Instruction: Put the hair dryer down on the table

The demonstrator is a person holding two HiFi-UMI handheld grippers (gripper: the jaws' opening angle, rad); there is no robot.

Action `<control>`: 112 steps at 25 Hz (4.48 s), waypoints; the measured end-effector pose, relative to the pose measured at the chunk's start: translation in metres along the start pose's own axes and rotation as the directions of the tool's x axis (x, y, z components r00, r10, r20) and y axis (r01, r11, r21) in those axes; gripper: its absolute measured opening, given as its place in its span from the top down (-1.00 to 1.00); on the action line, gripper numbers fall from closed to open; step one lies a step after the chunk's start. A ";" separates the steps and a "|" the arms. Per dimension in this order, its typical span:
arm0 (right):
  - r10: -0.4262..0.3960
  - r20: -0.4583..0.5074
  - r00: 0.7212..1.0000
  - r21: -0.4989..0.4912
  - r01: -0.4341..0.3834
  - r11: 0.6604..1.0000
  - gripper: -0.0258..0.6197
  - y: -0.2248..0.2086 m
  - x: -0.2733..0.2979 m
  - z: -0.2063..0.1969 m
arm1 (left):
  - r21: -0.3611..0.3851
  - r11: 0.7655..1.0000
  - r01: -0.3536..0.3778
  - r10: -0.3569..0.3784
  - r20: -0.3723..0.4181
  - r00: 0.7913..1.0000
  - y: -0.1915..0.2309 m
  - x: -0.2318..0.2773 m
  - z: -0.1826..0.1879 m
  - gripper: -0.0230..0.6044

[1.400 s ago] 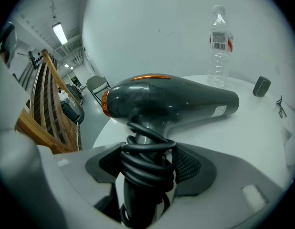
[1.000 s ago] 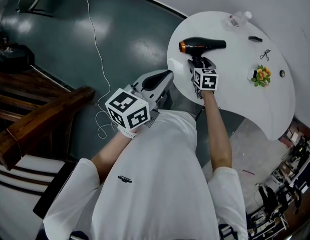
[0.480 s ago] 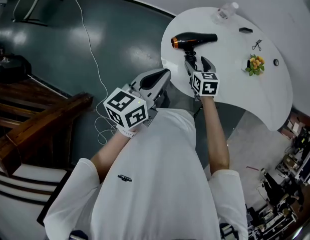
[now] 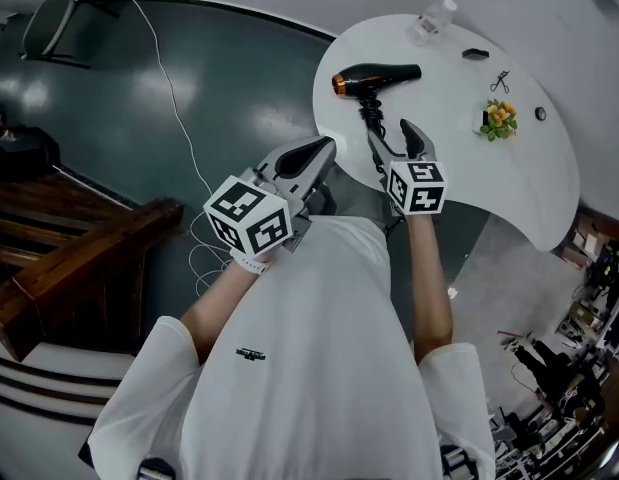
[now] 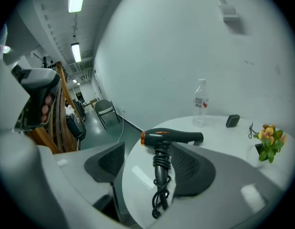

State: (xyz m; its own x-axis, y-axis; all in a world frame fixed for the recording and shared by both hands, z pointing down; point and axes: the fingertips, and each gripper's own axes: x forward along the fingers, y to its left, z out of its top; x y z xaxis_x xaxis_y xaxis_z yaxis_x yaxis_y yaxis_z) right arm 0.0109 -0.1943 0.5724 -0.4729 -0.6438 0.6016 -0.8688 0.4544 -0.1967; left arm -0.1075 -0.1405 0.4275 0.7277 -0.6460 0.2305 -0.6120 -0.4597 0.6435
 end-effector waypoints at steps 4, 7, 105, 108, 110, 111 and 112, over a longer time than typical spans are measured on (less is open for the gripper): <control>0.005 0.062 0.998 -0.027 -0.004 1.000 -0.02 0.010 -0.028 0.020 | 0.008 1.000 0.005 -0.005 0.008 1.000 -0.003 -0.004 0.000 0.92; 0.022 0.106 0.994 -0.032 -0.018 0.999 0.03 0.017 -0.048 0.035 | 0.010 1.000 0.004 -0.004 0.016 1.000 -0.002 -0.006 0.002 0.92; -0.191 0.413 0.890 0.047 0.189 0.981 0.87 0.008 -0.203 0.072 | 0.042 0.999 0.003 -0.005 0.051 0.999 -0.003 0.000 0.016 0.92; -0.173 0.407 0.897 0.028 0.177 0.984 0.87 0.010 -0.197 0.073 | 0.037 0.999 -0.007 0.005 0.058 0.998 0.001 -0.003 0.017 0.92; -0.166 0.403 0.900 0.020 0.172 0.985 0.87 0.012 -0.194 0.074 | 0.034 0.999 -0.013 0.011 0.063 0.998 0.003 -0.006 0.018 0.92; -0.163 0.401 0.902 0.019 0.170 0.985 0.87 0.014 -0.193 0.075 | 0.032 0.999 -0.016 0.014 0.066 0.998 0.004 -0.008 0.018 0.92; -0.159 0.398 0.904 0.015 0.167 0.986 0.87 0.015 -0.191 0.076 | 0.030 0.999 -0.020 0.018 0.069 0.997 0.005 -0.009 0.019 0.92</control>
State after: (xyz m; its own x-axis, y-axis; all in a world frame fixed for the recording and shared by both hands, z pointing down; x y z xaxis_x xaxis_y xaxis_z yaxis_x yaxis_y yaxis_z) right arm 0.0770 -0.1109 0.3954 -0.3476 -0.8989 0.2667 -0.9376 0.3312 -0.1057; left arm -0.1230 -0.1482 0.4147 0.6934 -0.6946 0.1914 -0.6357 -0.4647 0.6164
